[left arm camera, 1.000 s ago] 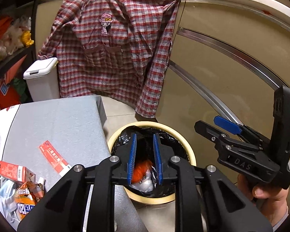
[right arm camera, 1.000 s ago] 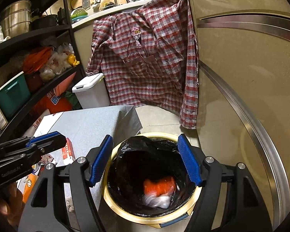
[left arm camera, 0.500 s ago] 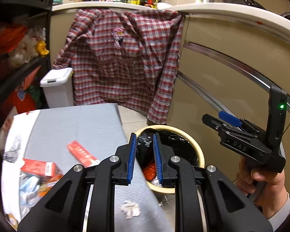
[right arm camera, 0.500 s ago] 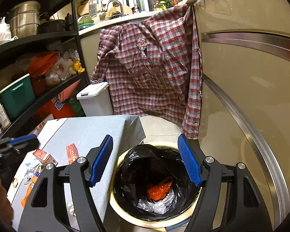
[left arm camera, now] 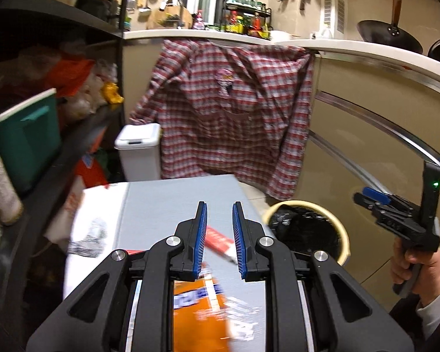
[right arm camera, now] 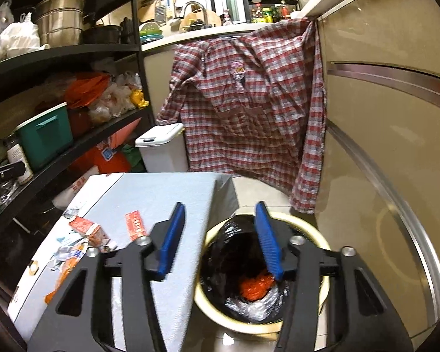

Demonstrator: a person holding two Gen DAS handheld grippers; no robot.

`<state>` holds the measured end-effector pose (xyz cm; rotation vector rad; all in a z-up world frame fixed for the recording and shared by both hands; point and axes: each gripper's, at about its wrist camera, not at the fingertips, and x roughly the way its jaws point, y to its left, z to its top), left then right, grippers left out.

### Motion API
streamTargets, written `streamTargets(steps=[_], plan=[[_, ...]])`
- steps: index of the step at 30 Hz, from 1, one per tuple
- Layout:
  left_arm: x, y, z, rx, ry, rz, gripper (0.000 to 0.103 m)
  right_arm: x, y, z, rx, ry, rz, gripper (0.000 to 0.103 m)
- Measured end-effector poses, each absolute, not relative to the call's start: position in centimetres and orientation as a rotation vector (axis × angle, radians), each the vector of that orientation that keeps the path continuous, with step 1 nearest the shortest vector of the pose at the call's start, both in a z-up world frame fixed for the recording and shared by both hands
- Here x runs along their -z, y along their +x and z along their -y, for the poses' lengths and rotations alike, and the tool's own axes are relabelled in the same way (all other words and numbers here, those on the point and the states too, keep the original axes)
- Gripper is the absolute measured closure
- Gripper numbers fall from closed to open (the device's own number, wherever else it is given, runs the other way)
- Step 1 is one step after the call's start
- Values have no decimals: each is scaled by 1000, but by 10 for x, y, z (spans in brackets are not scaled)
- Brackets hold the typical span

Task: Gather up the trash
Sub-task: 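Grasp the blue face mask with the left gripper while the right gripper grasps the white tissue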

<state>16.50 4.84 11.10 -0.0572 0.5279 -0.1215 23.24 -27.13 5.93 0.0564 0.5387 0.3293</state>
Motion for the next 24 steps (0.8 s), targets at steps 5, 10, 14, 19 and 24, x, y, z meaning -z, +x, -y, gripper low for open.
streamTargets(steps=[5, 10, 14, 19, 24], plan=[[-96, 158, -91, 82, -36, -527, 85, -49, 221, 252, -354, 76, -556, 66], [-68, 161, -136, 24, -152, -572, 85, -38, 215, 229, -381, 34, -583, 66], [-46, 173, -160, -2, -208, -636, 85, -25, 216, 210, -413, 18, -629, 65], [-28, 182, -171, 1, -240, -687, 85, -2, 218, 185, -446, -36, -691, 65], [-8, 195, -164, 16, -216, -740, 85, 20, 222, 169, -459, -72, -761, 60]])
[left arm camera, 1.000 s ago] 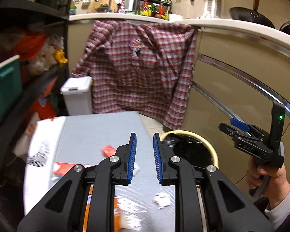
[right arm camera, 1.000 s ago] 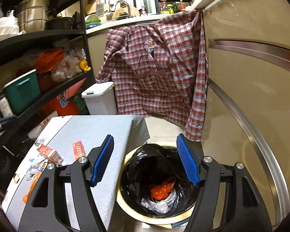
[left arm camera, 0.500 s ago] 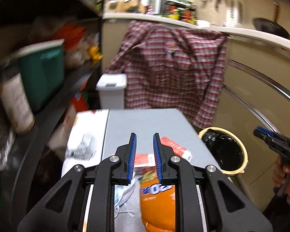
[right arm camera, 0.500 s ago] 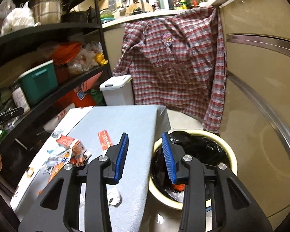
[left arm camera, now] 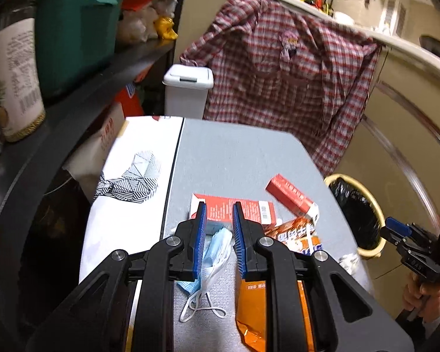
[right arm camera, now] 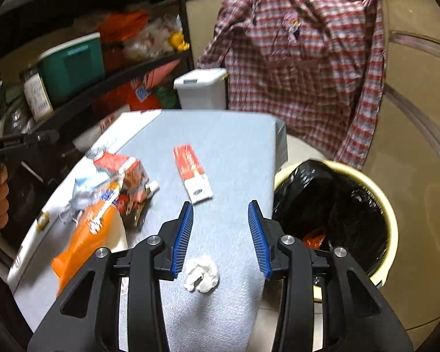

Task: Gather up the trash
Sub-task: 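Grasp the blue face mask with the left gripper while the right gripper grasps the white tissue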

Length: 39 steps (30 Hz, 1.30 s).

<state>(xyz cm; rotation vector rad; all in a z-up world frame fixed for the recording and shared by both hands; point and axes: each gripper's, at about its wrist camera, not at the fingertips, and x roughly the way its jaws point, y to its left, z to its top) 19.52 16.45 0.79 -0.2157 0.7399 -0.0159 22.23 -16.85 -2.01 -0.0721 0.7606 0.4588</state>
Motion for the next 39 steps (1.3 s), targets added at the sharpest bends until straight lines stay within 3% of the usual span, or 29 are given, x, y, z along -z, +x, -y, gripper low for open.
streamTargets(steps=[3, 5, 6, 7, 17, 20, 22, 24, 26, 27, 28, 31, 39], plan=[[7, 202, -160, 33, -194, -787, 84, 35, 227, 164, -467, -83, -813, 55], [18, 207, -158, 33, -179, -828, 72, 46, 229, 159, -469, -98, -844, 55], [23, 209, -158, 24, -169, -842, 58, 51, 231, 157, -469, -109, -860, 54], [27, 210, -158, 20, -162, -857, 53, 58, 232, 154, -468, -125, -883, 53], [58, 220, -151, 29, -118, -984, 53, 84, 239, 145, -459, -185, -986, 53], [63, 222, -147, 35, -93, -1004, 57, 87, 241, 146, -459, -176, -1008, 53], [66, 223, -147, 37, -85, -1017, 70, 88, 240, 146, -461, -179, -1015, 53], [69, 224, -147, 37, -86, -1033, 78, 88, 240, 145, -463, -184, -1018, 53], [69, 225, -148, 44, -88, -1037, 86, 88, 239, 144, -471, -186, -1024, 57], [68, 225, -147, 46, -84, -1036, 91, 88, 239, 144, -481, -183, -1026, 65], [67, 224, -147, 45, -76, -1032, 92, 88, 238, 144, -492, -180, -1029, 75], [61, 222, -145, 42, -65, -1015, 94, 84, 236, 143, -497, -190, -1018, 85], [33, 211, -152, 27, -84, -938, 94, 63, 234, 156, -504, -104, -965, 88]])
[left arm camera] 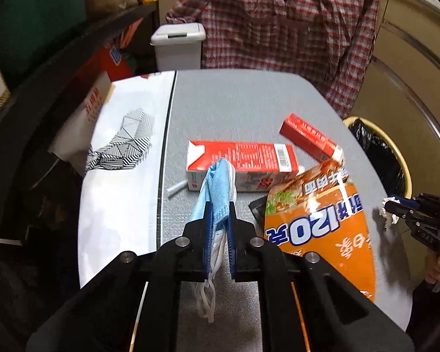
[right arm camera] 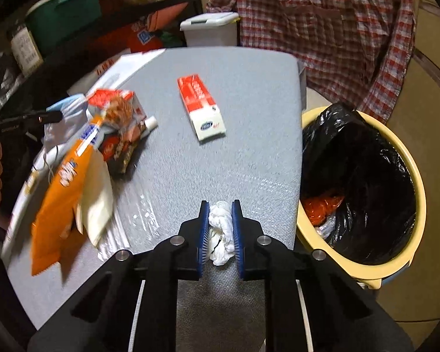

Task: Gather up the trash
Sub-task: 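Grasp the blue face mask with the left gripper while the right gripper grasps the white tissue, then carry the mask and tissue over the bin with both grippers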

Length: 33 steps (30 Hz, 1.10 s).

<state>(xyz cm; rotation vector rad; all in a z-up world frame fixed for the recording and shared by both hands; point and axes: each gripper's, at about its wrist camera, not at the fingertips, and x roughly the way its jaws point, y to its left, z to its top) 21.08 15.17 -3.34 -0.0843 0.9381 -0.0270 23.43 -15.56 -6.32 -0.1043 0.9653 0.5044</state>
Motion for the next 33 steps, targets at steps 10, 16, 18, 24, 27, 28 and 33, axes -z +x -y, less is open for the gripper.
streamTargets(steps=[10, 16, 18, 24, 27, 28, 33], plan=[[15, 201, -151, 26, -107, -881, 94, 35, 222, 157, -520, -85, -869, 88], [5, 196, -149, 26, -118, -851, 94, 17, 214, 162, -512, -78, -796, 88], [2, 194, -149, 25, -122, -842, 94, 11, 211, 164, -511, -67, -774, 88], [-8, 189, -138, 13, -113, -808, 94, -2, 210, 176, -491, -34, -731, 88], [-12, 184, -131, 14, -112, -795, 94, -9, 210, 183, -478, -15, -712, 88], [-13, 182, -128, 15, -106, -790, 94, -11, 211, 185, -474, -7, -708, 88], [-25, 173, -111, 33, -60, -761, 94, -24, 215, 204, -436, 23, -670, 88]])
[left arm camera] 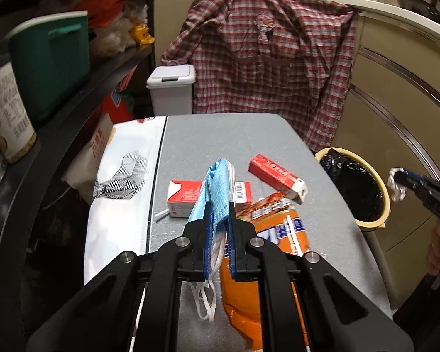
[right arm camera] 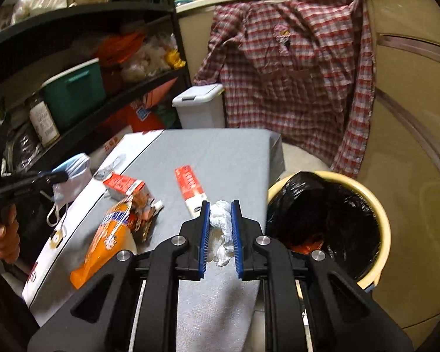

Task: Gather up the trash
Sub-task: 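Carry the mask and tissue over the bin with both grippers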

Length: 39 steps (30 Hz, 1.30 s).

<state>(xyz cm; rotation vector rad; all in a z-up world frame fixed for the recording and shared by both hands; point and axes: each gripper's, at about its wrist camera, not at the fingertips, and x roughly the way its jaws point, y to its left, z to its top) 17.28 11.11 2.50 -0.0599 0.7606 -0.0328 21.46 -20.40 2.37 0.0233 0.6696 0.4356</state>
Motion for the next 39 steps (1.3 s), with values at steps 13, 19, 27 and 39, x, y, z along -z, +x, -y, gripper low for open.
streamTargets(steps=[13, 19, 27, 39], plan=[[-60, 173, -32, 140, -53, -689, 94, -46, 226, 244, -328, 46, -614, 88], [-65, 182, 5, 189, -57, -669, 94, -51, 233, 263, -289, 68, -613, 88], [-71, 201, 44, 217, -59, -652, 94, -58, 236, 281, -239, 66, -590, 88], [-63, 232, 83, 257, -54, -677, 94, -56, 255, 306, -196, 89, -599, 88]])
